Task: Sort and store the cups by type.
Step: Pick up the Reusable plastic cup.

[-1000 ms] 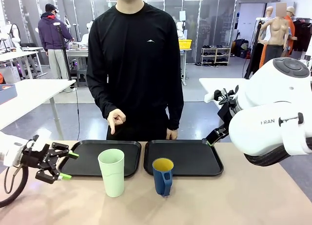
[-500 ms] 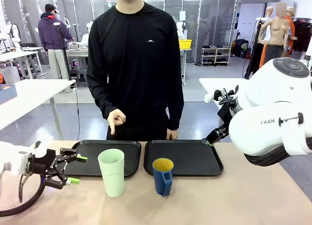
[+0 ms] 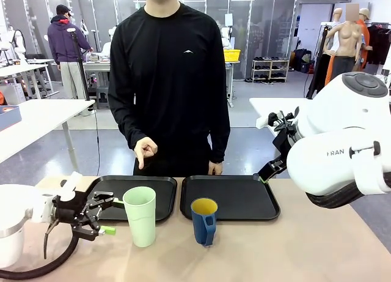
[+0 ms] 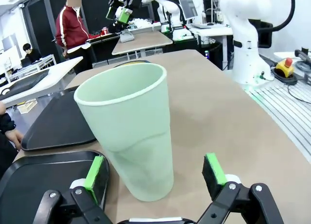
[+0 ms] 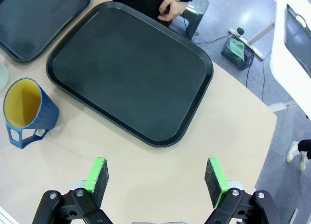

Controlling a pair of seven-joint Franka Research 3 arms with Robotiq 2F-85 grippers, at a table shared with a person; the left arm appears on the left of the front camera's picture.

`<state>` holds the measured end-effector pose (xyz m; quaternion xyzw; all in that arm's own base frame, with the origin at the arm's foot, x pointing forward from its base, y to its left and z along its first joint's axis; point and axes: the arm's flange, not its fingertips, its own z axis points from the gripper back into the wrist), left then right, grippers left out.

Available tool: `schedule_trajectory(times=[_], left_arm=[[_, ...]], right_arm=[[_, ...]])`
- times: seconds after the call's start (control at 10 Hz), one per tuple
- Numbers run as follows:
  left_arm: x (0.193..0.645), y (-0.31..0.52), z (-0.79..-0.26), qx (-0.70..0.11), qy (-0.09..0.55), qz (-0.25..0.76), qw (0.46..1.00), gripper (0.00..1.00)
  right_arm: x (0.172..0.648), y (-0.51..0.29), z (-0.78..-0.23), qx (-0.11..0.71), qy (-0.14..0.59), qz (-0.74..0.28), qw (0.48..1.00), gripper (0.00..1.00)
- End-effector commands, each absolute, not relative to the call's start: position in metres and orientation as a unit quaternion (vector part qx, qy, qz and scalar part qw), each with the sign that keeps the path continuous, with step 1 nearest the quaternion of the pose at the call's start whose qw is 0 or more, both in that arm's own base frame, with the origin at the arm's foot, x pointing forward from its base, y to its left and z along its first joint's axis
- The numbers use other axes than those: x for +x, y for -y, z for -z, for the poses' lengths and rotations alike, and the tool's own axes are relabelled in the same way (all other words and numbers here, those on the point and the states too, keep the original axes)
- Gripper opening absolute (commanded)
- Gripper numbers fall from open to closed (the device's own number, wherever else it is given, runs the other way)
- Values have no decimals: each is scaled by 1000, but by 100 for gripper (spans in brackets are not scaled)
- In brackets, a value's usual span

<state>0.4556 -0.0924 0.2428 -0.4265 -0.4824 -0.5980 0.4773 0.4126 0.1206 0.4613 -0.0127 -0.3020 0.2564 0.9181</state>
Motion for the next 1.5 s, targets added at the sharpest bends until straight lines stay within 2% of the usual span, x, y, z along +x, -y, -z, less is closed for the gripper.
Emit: schedule_trajectory(times=[0.0, 1.4], left_arm=[[471, 98, -240, -446, 493, 580, 470, 100], [491, 162, -214, -505, 479, 556, 454, 100]], right_arm=[[413, -120, -461, -12, 301, -255, 919, 100], [413, -120, -461, -12, 301, -255, 919, 100]])
